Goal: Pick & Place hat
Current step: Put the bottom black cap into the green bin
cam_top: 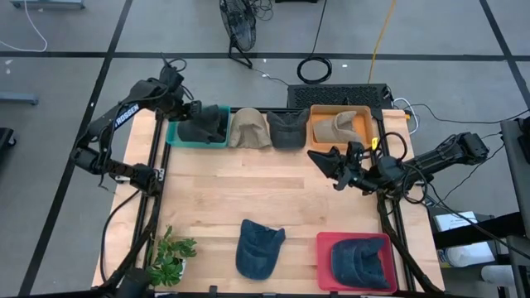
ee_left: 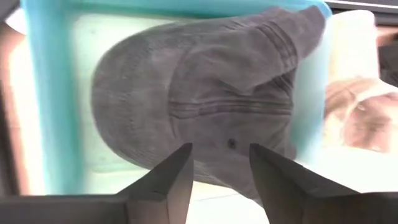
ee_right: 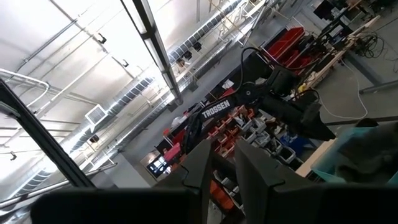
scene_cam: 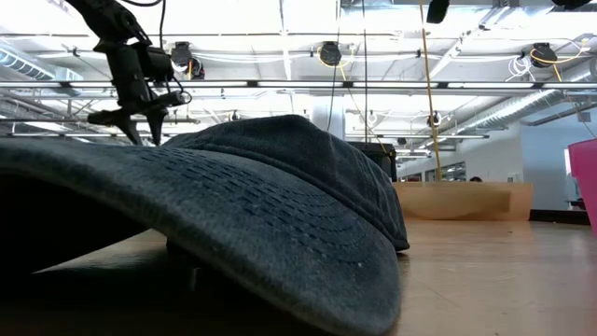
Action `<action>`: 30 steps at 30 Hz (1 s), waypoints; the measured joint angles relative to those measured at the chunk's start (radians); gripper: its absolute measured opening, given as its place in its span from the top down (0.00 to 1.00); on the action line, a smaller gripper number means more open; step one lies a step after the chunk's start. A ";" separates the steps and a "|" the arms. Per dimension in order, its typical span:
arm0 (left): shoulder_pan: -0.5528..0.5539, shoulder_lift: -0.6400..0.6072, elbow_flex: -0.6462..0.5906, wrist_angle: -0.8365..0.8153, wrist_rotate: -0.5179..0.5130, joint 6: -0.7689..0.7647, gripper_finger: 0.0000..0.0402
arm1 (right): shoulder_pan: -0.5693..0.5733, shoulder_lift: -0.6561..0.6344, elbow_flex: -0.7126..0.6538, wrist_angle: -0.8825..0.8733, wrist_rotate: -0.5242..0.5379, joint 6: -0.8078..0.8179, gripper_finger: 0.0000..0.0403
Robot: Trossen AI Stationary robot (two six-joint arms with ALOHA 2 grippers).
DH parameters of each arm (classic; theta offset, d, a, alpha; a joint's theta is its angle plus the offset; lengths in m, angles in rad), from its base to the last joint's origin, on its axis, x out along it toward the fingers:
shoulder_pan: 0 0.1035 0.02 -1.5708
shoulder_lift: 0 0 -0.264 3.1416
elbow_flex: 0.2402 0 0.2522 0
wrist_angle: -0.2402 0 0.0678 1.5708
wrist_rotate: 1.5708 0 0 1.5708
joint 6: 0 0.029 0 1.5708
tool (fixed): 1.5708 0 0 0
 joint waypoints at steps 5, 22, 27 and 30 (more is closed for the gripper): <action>-0.077 0.000 0.000 -0.003 0.045 -0.010 0.56 | 0.000 0.000 0.000 -0.014 0.000 0.000 0.87; -0.355 -0.071 0.000 -0.083 0.043 0.125 0.69 | 0.000 0.000 0.000 -0.037 0.000 0.019 0.87; -0.357 -0.140 0.001 -0.198 -0.015 0.204 0.73 | 0.000 0.000 0.000 -0.083 0.001 0.052 0.87; -0.357 -0.137 0.001 -0.189 -0.121 0.166 0.75 | 0.000 0.000 0.000 -0.103 0.002 0.070 0.87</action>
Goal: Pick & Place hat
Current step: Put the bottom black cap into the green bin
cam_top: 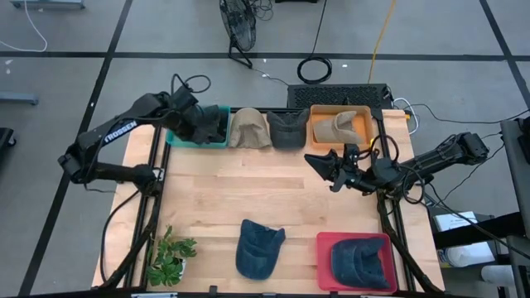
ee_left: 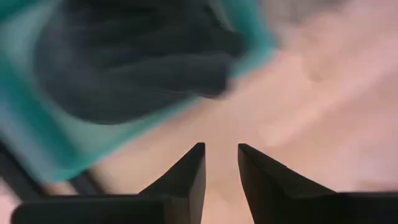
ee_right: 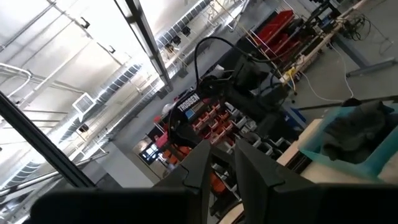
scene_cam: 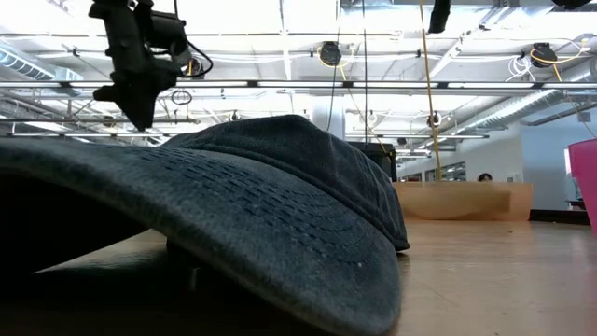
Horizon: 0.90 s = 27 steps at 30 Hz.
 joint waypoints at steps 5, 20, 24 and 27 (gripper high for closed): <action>-0.003 0.046 0.000 0.009 -0.008 -0.091 0.77 | 0.000 0.000 0.000 -0.002 0.001 0.005 0.87; -0.057 0.190 -0.001 0.037 -0.112 -0.160 0.77 | 0.000 0.000 0.000 -0.017 0.001 0.069 0.87; -0.045 0.191 -0.001 0.073 -0.144 -0.164 0.77 | 0.000 0.000 0.000 -0.023 0.001 0.069 0.87; -0.041 0.191 -0.001 0.097 -0.155 -0.164 0.77 | 0.000 0.000 0.000 -0.024 0.001 0.069 0.87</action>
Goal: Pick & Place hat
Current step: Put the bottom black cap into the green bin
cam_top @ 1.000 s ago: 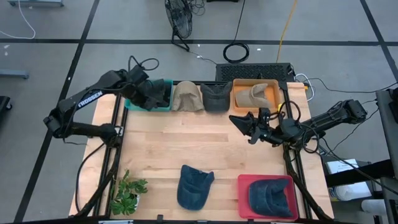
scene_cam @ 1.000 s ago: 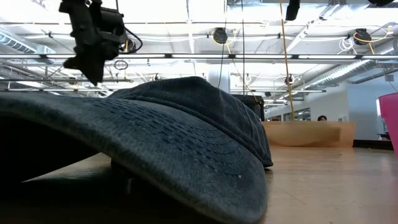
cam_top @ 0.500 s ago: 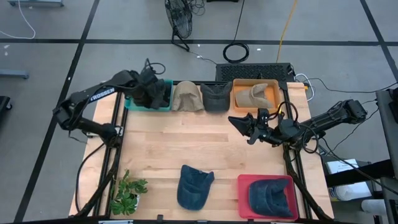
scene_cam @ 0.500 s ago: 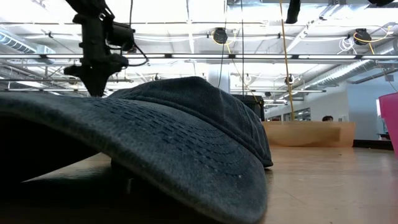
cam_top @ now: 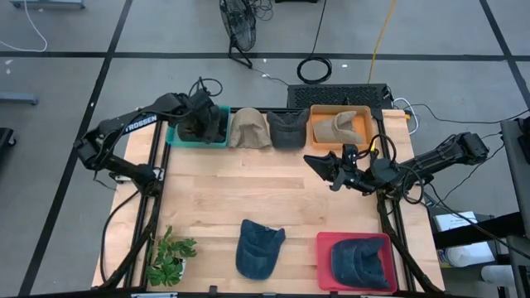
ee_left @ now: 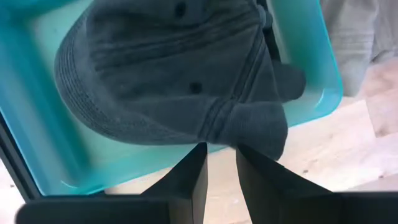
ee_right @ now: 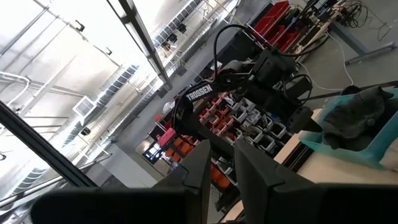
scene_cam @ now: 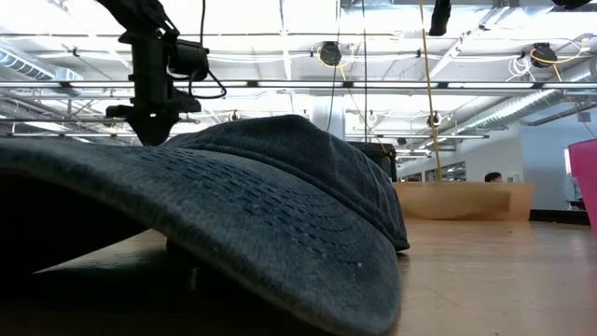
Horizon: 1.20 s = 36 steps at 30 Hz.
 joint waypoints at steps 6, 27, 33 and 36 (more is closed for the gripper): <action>-0.003 0.000 0.000 0.046 -0.024 -0.049 0.77 | 0.000 0.000 0.000 0.000 0.000 0.000 0.87; -0.083 -0.072 -0.013 -0.104 0.002 0.035 0.77 | 0.018 0.000 0.000 -0.066 0.080 0.000 0.87; -0.089 -0.070 -0.107 0.003 -0.002 -0.051 0.77 | 0.018 0.000 0.000 -0.067 0.088 -0.015 0.87; -0.086 -0.071 -0.160 0.051 -0.017 -0.073 0.77 | 0.018 0.000 0.000 -0.067 0.088 -0.018 0.87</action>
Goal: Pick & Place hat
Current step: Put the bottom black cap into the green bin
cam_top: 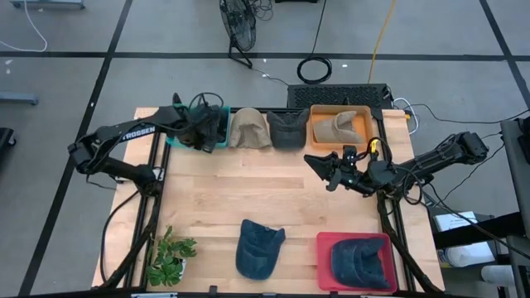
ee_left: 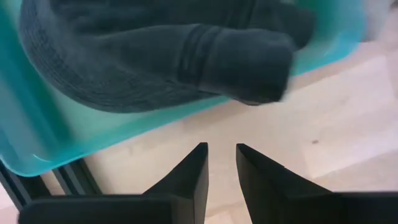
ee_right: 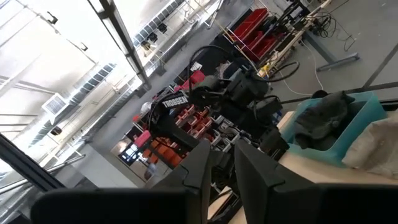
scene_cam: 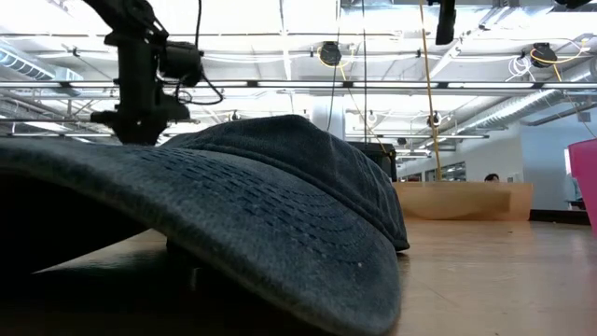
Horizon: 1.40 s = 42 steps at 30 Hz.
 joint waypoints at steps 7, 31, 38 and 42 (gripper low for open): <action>0.002 0.001 -0.064 0.130 -0.023 -0.106 0.77 | -0.001 0.000 0.000 0.000 0.022 -0.001 0.87; -0.004 0.110 -0.063 0.295 0.025 -0.080 0.77 | 0.000 0.000 0.000 -0.016 0.018 0.020 0.87; -0.005 0.014 -0.063 0.310 0.080 -0.067 0.77 | 0.000 0.000 0.000 -0.030 0.018 0.017 0.87; 0.011 -0.035 -0.063 0.299 0.092 -0.046 0.77 | 0.000 0.000 0.000 -0.032 0.018 0.017 0.87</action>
